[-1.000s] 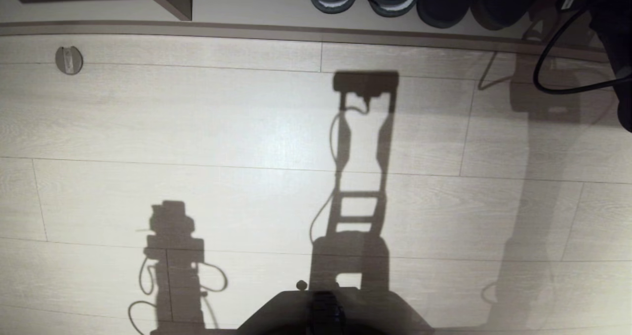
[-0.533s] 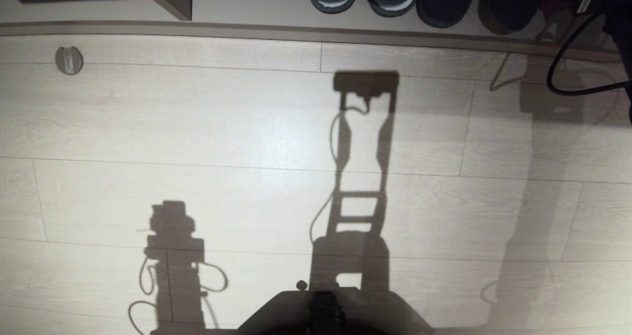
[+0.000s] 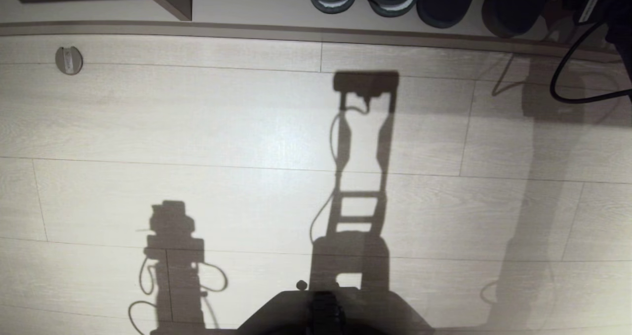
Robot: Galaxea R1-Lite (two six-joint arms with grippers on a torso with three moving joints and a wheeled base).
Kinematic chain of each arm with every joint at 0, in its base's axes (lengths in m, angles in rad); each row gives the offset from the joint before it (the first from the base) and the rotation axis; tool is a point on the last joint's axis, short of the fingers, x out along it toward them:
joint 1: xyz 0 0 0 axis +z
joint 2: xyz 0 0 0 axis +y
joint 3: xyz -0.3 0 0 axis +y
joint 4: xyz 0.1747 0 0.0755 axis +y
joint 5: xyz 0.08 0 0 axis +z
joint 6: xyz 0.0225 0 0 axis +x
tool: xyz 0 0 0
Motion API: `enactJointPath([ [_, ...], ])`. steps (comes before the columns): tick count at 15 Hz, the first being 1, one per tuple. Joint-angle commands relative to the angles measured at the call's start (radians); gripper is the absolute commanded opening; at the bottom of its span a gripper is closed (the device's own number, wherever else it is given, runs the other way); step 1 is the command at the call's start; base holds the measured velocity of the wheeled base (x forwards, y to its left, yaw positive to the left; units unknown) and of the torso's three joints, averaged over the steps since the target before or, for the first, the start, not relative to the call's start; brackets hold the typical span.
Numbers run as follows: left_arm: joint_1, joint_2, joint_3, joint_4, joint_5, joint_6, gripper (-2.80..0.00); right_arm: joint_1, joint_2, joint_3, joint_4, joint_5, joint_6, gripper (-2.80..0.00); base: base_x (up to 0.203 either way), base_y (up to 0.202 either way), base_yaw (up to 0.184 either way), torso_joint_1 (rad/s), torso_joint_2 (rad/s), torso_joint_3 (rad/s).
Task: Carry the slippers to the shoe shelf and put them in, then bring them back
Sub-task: Pick up the slippers in the shoe cabinet
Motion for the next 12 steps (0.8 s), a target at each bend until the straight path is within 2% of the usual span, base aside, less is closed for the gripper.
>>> enactJointPath([
  [1,0.000,0.001,0.002,0.000,0.000,0.000,-2.80,0.007,-0.027,0.031,-0.002,0.001,-0.003,0.00,0.000,0.000,0.000,0.000,0.00,0.000],
  [3,0.000,0.001,0.002,0.000,-0.001,0.000,-2.80,0.065,-0.065,0.087,0.007,0.004,0.019,0.00,0.000,0.000,0.000,0.000,0.00,0.000],
  [6,-0.001,0.001,0.000,0.002,-0.001,0.002,-2.80,0.198,-0.142,0.176,0.048,0.003,0.068,0.00,0.000,0.000,0.000,0.000,0.00,0.000],
  [8,0.000,0.001,0.000,0.002,-0.001,0.002,-2.80,0.254,-0.128,0.184,0.059,-0.008,0.089,0.00,0.000,0.000,0.000,0.000,0.00,0.000],
  [10,0.000,0.001,0.002,0.000,0.000,0.000,-2.80,0.274,-0.071,0.147,0.048,-0.044,0.123,0.00,0.000,0.000,0.000,0.000,0.00,0.000],
  [12,0.000,0.001,0.002,0.000,-0.001,0.002,-2.80,0.286,0.001,0.058,-0.013,-0.149,0.152,0.00,0.000,0.000,0.000,0.000,0.00,0.000],
])
